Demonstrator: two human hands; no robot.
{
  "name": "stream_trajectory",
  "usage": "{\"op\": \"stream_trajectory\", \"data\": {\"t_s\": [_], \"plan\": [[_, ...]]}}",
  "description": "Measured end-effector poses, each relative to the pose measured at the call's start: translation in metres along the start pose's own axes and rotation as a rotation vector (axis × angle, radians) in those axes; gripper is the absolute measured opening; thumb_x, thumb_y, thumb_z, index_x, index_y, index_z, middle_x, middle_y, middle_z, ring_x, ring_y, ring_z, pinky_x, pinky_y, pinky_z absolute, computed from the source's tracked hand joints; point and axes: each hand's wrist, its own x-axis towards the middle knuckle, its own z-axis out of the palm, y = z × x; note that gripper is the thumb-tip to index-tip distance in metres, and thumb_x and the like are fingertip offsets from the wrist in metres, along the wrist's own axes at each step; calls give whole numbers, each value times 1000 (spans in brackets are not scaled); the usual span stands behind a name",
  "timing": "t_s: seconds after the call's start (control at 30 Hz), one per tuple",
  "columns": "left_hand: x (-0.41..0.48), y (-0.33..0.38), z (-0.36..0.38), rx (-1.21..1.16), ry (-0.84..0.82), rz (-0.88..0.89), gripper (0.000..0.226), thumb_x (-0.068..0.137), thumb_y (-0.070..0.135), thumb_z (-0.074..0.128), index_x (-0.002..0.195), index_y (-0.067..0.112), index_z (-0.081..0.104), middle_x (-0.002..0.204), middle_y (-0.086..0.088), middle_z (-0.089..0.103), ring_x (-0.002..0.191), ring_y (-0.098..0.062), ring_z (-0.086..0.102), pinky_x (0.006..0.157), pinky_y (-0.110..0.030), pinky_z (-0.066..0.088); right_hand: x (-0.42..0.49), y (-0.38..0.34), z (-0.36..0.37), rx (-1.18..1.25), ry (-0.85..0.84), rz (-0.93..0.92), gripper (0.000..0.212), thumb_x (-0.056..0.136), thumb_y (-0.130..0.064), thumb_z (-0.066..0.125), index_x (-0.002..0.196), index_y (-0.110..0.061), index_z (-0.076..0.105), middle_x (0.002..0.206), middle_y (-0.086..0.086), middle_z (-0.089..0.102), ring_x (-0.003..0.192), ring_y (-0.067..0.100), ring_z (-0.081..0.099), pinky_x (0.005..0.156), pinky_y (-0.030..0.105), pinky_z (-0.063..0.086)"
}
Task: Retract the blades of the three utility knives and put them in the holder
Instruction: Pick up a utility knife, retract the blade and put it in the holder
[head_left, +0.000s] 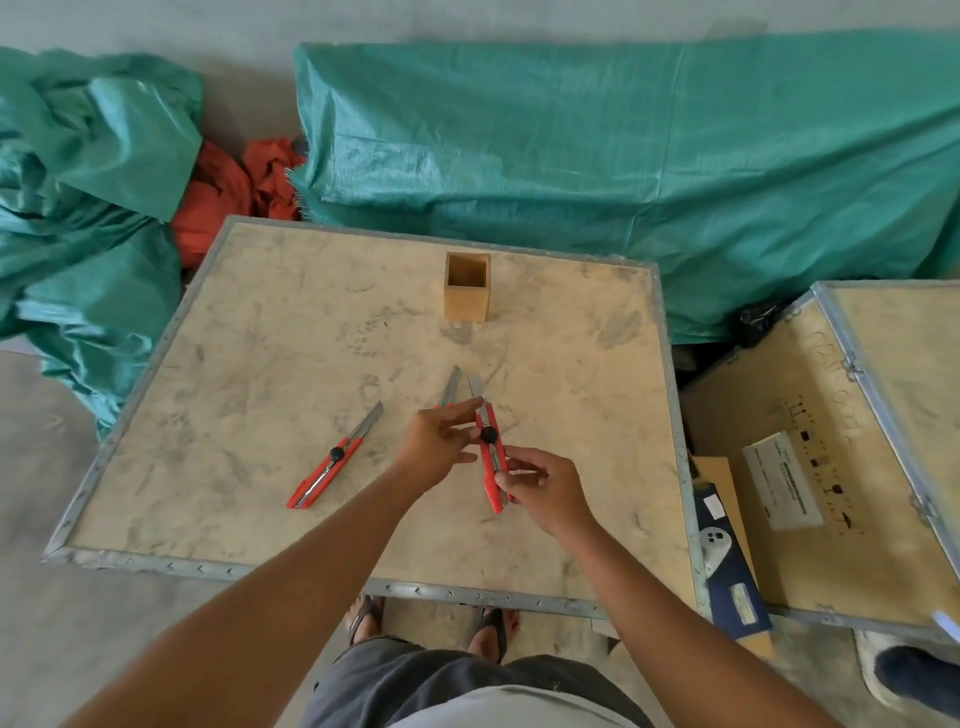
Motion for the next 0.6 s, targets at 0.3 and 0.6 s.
{"op": "stream_trajectory", "data": {"t_s": [0.3, 0.6], "plan": [[-10, 98, -48, -171, 41, 155, 37, 85, -7, 71, 115, 13, 74, 110, -11, 77, 94, -28, 77, 77, -52, 63, 7, -97, 25, 144, 33, -209, 33, 92, -10, 72, 120, -27, 70, 107, 3, 76, 84, 24, 79, 69, 41, 66], [-21, 146, -97, -210, -60, 236, 36, 84, -6, 72, 117, 9, 70, 102, -13, 79, 91, -29, 77, 74, -46, 64, 7, -168, 42, -80, 55, -482, 45, 93, -5, 69, 133, -25, 66, 114, 1, 73, 73, 17, 78, 65, 33, 65]]}}
